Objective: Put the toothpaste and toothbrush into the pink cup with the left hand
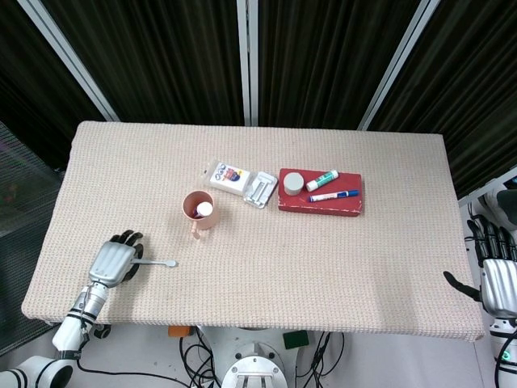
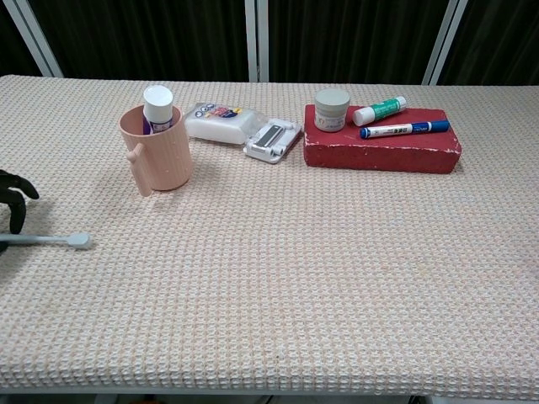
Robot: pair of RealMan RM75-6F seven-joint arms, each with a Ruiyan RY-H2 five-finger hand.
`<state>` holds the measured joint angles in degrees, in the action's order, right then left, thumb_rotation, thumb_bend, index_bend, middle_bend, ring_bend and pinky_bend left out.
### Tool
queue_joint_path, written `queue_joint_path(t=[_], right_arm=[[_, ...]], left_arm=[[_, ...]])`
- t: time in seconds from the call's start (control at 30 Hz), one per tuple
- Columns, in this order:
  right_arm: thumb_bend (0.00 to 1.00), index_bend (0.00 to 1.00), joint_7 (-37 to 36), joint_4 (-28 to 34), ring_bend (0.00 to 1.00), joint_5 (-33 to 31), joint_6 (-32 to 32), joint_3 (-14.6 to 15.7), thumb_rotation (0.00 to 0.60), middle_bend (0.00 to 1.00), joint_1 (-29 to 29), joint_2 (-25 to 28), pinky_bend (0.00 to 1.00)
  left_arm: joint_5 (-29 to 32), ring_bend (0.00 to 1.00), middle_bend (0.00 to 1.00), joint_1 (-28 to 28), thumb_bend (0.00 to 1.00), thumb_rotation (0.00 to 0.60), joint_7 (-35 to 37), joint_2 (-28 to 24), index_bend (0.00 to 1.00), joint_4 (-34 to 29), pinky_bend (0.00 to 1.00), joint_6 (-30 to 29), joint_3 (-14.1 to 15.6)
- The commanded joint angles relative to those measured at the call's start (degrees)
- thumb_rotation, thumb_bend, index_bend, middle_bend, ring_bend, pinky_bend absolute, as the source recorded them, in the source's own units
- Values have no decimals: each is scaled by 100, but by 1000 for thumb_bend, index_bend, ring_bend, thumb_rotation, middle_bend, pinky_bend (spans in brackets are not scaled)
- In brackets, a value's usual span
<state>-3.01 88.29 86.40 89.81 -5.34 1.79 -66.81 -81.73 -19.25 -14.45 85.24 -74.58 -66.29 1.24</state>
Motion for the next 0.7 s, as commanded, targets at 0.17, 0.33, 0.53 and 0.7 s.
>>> queue_joint_path(t=[0.17,0.33,0.53,0.7], right_arm=[[277,0,-3,-17,0,-15,-22,3,600,0,3,-7,0],[278,0,-20,-45,0,-25,-34,7,600,0,2,-23,0],[276,0,-37,-71,0,-34,-35,9,600,0,-5,-32,0],[278,0,-52,-93,0,-43,-50,14,600,0,-5,-46,0]], left_arm=[[-4,144,223,4,345,600,-19,13,517,42,308,16,12],[-38,144,223,-11,344,600,3,24,495,77,308,51,36],[-28,144,230,-17,344,600,37,62,509,128,308,56,13],[-20,144,231,-15,344,600,44,79,516,164,308,69,12]])
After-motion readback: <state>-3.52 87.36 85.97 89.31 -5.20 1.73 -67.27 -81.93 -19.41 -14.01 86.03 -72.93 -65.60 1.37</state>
